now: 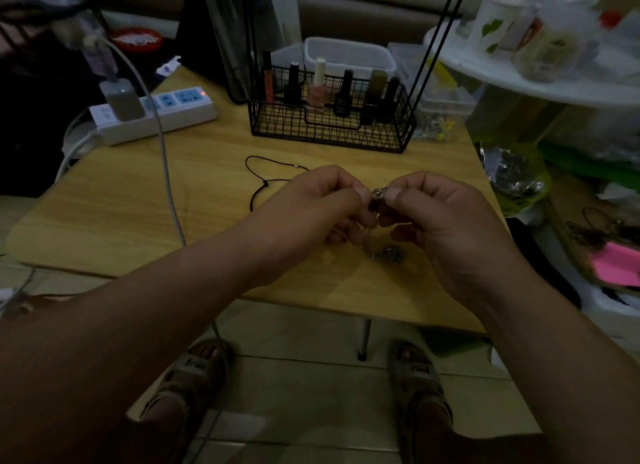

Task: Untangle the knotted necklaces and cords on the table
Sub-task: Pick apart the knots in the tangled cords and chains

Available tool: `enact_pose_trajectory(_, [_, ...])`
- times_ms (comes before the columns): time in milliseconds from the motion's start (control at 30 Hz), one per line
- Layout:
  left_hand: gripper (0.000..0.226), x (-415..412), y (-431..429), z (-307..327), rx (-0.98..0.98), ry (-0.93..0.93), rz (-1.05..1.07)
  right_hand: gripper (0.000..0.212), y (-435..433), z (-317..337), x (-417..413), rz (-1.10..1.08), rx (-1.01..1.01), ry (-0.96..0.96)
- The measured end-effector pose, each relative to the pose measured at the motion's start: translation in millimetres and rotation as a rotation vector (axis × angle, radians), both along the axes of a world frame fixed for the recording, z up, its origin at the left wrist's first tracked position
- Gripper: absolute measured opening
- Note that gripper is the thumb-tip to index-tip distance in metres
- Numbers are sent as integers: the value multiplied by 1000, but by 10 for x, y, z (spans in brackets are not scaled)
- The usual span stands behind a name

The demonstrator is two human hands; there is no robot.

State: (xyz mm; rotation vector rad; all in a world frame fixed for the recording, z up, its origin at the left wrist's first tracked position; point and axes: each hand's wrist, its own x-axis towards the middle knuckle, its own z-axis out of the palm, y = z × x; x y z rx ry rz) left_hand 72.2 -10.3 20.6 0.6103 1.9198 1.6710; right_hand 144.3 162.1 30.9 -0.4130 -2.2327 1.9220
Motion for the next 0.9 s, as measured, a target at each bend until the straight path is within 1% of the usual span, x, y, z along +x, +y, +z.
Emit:
enact_pose_trajectory(100, [20, 17, -18, 0, -109, 249, 12, 8, 3, -3, 11, 36, 8, -4])
enact_pose_trajectory(167, [16, 10, -25, -14, -141, 361, 36, 10, 12, -11, 9, 52, -25, -25])
enact_pose_trajectory(267, [7, -8, -31, -26, -188, 494, 72, 11, 29, -11, 4, 56, -85, -49])
enact_pose_trajectory(333, [7, -6, -36, -24, -176, 520, 72, 9, 21, -20, -2, 49, -78, -55])
enact_pose_trajectory(400, [8, -7, -36, -32, -176, 505, 69, 7, 6, -36, -12, 33, -43, -56])
enact_pose_trajectory(500, [8, -24, -30, -55, -140, 383, 84, 7, -8, -36, -17, 30, -36, -59])
enact_pose_trajectory(600, [4, -50, -37, -47, -113, 278, 93, 7, 0, -28, -21, 44, -78, -49])
enact_pose_trajectory(633, [6, -58, -43, -34, -115, 253, 98, 8, 3, -27, -24, 34, -100, -46])
enact_pose_trajectory(700, [14, -61, -53, -2, -154, 230, 100, 12, 5, -23, -34, 4, -149, -37])
enact_pose_trajectory(800, [17, -67, -59, 3, -224, 228, 93, 12, -1, -14, -44, -19, -222, -33])
enact_pose_trajectory(900, [19, -58, -43, 14, -130, 126, 116, 12, -5, -1, -52, -7, -296, -50])
